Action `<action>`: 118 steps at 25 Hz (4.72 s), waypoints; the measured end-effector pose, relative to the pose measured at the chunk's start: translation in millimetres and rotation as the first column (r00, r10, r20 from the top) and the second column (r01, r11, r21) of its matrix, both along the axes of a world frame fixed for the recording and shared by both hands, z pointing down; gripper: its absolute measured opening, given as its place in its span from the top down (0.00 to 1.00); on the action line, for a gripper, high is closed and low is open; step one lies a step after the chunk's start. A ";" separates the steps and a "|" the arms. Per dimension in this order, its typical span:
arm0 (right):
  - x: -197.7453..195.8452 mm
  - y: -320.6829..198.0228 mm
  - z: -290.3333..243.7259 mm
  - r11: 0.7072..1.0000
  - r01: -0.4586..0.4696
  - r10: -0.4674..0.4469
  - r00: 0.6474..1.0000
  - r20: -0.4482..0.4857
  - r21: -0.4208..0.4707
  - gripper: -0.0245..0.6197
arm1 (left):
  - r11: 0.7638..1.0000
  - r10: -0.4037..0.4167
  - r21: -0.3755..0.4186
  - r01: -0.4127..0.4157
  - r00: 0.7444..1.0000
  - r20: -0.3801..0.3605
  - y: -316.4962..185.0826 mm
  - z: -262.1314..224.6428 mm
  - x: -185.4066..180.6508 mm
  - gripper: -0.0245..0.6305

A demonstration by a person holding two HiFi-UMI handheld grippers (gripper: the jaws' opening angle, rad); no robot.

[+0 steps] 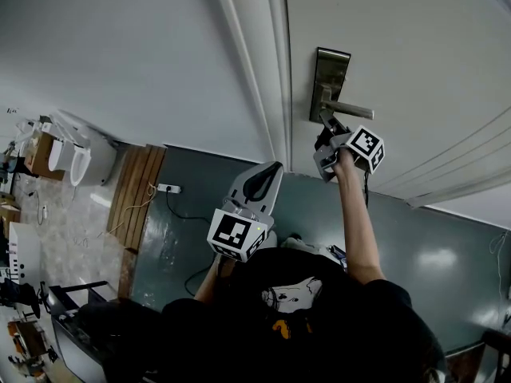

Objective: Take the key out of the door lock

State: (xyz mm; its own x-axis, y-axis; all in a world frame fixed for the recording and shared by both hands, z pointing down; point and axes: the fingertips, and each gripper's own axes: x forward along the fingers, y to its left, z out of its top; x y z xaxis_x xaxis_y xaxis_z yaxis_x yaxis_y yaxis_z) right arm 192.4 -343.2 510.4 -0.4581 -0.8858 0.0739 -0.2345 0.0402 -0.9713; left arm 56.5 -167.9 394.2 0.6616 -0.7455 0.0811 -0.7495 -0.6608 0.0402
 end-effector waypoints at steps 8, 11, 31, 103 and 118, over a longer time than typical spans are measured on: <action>-3.8 1.7 -0.2 0.999 -0.045 0.045 0.988 0.145 -0.006 0.93 | 0.999 -0.030 -0.010 0.030 1.000 0.003 2.5 1.2 -12.0 0.95; -3.4 3.9 0.3 0.998 -0.065 0.067 0.986 0.154 -0.017 0.93 | 0.999 -0.036 -0.013 0.036 0.999 0.007 5.3 2.1 -14.6 0.95; 1.2 12.3 0.0 0.989 -0.142 0.149 0.967 0.205 -0.048 0.93 | 0.992 -0.100 -0.079 0.103 0.994 0.049 9.0 18.4 -33.3 0.95; -226.8 417.9 -33.0 0.985 0.127 -0.101 0.974 -0.201 0.117 0.93 | 0.982 0.176 -0.060 -0.179 0.983 -0.047 228.1 31.8 -161.8 0.95; -239.0 417.7 -30.0 0.984 0.140 -0.116 0.972 -0.203 0.108 0.93 | 0.980 0.189 -0.054 -0.191 0.981 -0.047 228.1 31.6 -164.0 0.95</action>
State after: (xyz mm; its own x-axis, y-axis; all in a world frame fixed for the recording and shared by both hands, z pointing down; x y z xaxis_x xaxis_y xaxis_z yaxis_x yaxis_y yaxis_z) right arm -46.7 74.4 480.4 -0.5556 -0.8286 0.0688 -0.4040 0.1967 -0.8933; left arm -107.5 60.2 425.8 0.7944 -0.6008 0.0896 -0.6074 -0.7866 0.1110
